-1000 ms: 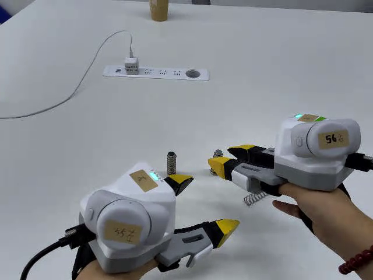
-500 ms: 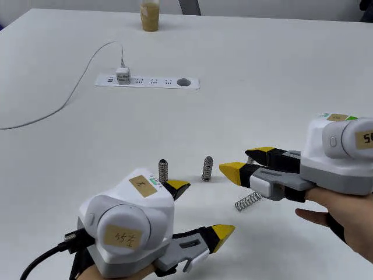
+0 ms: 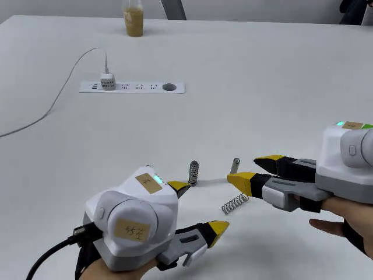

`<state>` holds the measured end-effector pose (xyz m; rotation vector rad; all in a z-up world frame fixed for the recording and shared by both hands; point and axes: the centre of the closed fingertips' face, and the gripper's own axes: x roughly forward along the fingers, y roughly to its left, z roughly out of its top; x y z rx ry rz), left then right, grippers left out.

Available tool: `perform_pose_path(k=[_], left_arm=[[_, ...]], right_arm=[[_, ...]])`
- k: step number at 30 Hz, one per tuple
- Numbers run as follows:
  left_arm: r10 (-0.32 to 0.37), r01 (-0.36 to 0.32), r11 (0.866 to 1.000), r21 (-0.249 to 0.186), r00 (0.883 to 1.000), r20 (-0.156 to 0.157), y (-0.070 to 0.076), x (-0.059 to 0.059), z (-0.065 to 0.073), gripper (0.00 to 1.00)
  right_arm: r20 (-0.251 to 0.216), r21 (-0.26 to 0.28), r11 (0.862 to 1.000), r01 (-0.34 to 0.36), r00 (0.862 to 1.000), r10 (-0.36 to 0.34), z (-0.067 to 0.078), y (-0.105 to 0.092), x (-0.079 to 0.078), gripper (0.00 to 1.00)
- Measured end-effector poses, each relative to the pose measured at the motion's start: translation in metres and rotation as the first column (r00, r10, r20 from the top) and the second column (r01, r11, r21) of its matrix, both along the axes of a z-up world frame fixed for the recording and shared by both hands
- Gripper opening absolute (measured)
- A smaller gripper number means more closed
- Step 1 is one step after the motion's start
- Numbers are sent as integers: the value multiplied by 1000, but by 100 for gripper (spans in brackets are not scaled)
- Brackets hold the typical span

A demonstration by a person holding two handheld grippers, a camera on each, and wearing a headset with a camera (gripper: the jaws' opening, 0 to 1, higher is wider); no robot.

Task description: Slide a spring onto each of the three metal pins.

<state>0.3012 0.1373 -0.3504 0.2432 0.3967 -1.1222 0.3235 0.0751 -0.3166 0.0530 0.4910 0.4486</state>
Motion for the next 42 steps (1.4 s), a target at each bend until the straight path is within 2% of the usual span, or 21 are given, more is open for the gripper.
perform_pose_path(k=[8, 18, 25, 32, 42], left_arm=[[7, -7, 1000, 19, 1000, -18, -9, 6, -10, 47], [-38, 38, 999, 38, 999, 4, -28, 9, -18, 36], [-56, 56, 996, 71, 998, -8, -38, 10, -30, 32], [-74, 75, 994, 84, 997, -17, -46, 11, -35, 28], [-107, 110, 985, 135, 994, -34, -50, 10, -47, 21]], right_arm=[[0, -4, 999, -43, 999, 43, -5, -2, -14, 45], [-15, -17, 996, -89, 996, 88, -14, -5, -32, 49], [-28, -32, 993, -117, 993, 116, -20, -10, -42, 51], [-35, -43, 989, -140, 990, 138, -24, -13, -48, 51], [-40, -31, 993, -111, 993, 110, -29, -19, -52, 51]])
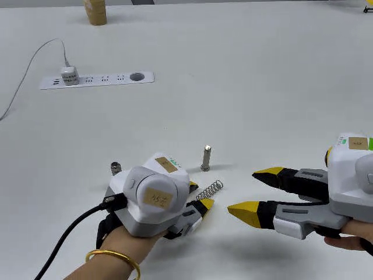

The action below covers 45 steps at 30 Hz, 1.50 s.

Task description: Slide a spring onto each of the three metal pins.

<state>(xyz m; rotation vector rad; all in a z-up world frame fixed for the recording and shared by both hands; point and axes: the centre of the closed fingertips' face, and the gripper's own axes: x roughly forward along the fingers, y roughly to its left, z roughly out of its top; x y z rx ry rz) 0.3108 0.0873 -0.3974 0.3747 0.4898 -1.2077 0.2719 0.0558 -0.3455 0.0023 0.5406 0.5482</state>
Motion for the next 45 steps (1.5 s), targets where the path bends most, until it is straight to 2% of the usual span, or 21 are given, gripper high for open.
perform_pose_path(k=[8, 11, 19, 22, 26, 32, 34, 36, 39, 40, 45], left_arm=[[-6, 6, 1000, 12, 1000, 1, 0, -2, -3, 17], [5, -5, 1000, 11, 1000, -3, 0, 0, -4, 13], [19, -19, 1000, 18, 1000, -7, 2, 3, -4, 10], [19, -19, 1000, 21, 1000, -3, 6, 3, -3, 10], [51, -51, 998, -22, 999, -14, 9, 5, 9, 10], [61, -61, 996, -66, 998, -3, 11, 4, 26, 10], [64, -63, 994, -86, 998, 7, 12, 4, 33, 10], [62, -58, 991, -119, 997, 34, 12, 5, 41, 10], [62, -54, 989, -140, 997, 53, 14, 3, 48, 10], [60, -50, 986, -161, 996, 63, 14, 3, 53, 10], [69, -51, 978, -202, 995, 78, 19, 1, 65, 10]], right_arm=[[-7, 1, 1000, 10, 1000, -10, -3, -1, -4, 51], [-8, -1, 1000, 11, 1000, -11, -3, -2, -5, 51], [-2, 5, 999, 35, 999, -35, 3, -8, -2, 51], [6, 28, 998, 49, 999, -49, 8, -8, 1, 50], [8, 30, 998, 55, 998, -55, 10, -7, 4, 50], [18, 83, 993, 86, 996, -87, 23, -7, 12, 48], [21, 105, 990, 90, 995, -93, 28, -6, 15, 48], [26, 121, 988, 92, 995, -96, 33, -5, 17, 48], [35, 156, 983, 93, 994, -100, 40, -1, 22, 47], [37, 174, 980, 94, 994, -102, 43, 0, 23, 47], [41, 219, 971, 99, 993, -110, 51, 5, 28, 46]])
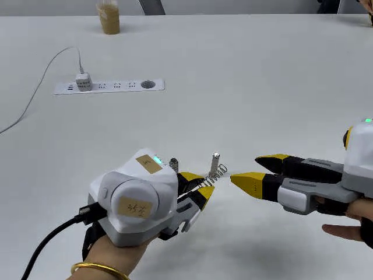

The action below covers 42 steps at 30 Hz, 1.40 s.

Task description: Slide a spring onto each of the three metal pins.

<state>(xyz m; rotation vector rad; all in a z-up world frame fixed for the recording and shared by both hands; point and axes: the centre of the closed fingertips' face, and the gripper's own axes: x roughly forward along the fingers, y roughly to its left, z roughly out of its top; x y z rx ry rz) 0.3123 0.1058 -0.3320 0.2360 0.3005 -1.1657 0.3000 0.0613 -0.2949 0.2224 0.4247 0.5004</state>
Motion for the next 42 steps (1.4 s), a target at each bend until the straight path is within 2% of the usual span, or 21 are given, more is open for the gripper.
perform_pose_path(k=[4, 5, 7, 10, 12, 15, 25, 33, 38, 42], left_arm=[[-4, 5, 998, -64, 1000, 18, 1, -1, 11, 10], [-7, 9, 997, -82, 999, 32, 2, -2, 14, 10], [-16, 18, 995, -103, 1000, 21, 2, -4, 17, 10], [-27, 30, 992, -124, 999, 26, 3, -7, 21, 11], [-28, 32, 990, -141, 999, 33, 4, -8, 24, 11], [-27, 32, 987, -159, 999, 32, 6, -9, 28, 11], [-44, 51, 976, -211, 998, 37, 6, -16, 38, 11], [-45, 49, 964, -262, 999, 23, 4, -18, 48, 11], [-47, 49, 961, -271, 999, 17, 5, -17, 51, 11], [-43, 42, 962, -271, 999, 1, 5, -17, 51, 11]], right_arm=[[8, 32, 999, -8, 1000, 8, 5, 6, 3, 43], [4, 63, 998, -5, 1000, 4, 7, 9, 5, 43], [0, 97, 995, -12, 1000, 13, 9, 13, 6, 42], [8, 113, 993, -21, 1000, 21, 11, 18, 8, 38], [-4, 129, 991, -27, 1000, 28, 11, 22, 9, 38], [-7, 133, 990, -36, 999, 37, 10, 27, 10, 37], [-25, 218, 975, -48, 998, 55, 15, 38, 9, 27], [-25, 266, 963, -43, 998, 51, 22, 40, 10, 20], [-31, 315, 948, -36, 998, 48, 27, 39, 11, 16], [-28, 326, 945, -36, 998, 47, 28, 40, 11, 15]])
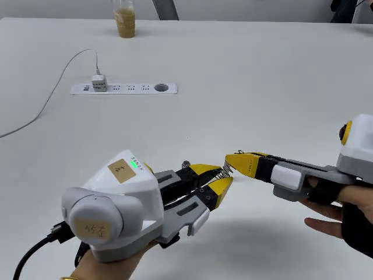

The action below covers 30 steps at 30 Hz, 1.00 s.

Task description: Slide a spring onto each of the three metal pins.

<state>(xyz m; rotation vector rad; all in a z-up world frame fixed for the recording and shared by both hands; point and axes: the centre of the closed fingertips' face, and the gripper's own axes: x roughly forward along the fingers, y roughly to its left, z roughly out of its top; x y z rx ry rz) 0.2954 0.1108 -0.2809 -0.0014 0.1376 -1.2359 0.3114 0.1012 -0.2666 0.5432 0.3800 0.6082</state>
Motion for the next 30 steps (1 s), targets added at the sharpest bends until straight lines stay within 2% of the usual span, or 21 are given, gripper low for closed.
perform_pose_path(k=[1, 5, 13, 19, 20, 23, 25, 27, 30], left_arm=[[1, -1, 1000, 6, 1000, -10, 0, 0, -1, 11], [5, -5, 1000, 19, 1000, 0, 0, 1, -3, 11], [14, -13, 999, 48, 1000, -8, -3, 3, -8, 14], [12, -14, 994, 107, 1000, 21, -2, 4, -13, 18], [16, -19, 991, 133, 1000, 23, 0, 4, -17, 18], [26, -23, 981, 192, 1000, -15, 4, 4, -30, 24], [27, -26, 979, 202, 1000, 0, 6, 5, -32, 25], [30, -29, 972, 232, 1000, -1, 10, 4, -38, 25], [38, -35, 970, 239, 999, -9, 14, 5, -41, 28]], right_arm=[[1, -1, 1000, -3, 1000, 3, 0, 1, 0, 15], [24, 5, 1000, -13, 1000, 13, 4, 3, 0, 12], [60, -89, 996, -24, 998, 29, 1, 1, -2, 12], [76, -122, 993, -4, 997, 13, 1, -2, 0, 12], [84, -137, 991, 2, 996, 10, 1, -4, 1, 12], [96, -152, 988, 15, 995, 0, 1, -7, 3, 12], [103, -162, 986, 29, 995, -12, 1, -10, 5, 12], [109, -184, 982, 45, 994, -25, 0, -14, 8, 12], [120, -202, 977, 62, 992, -38, 0, -18, 11, 12]])
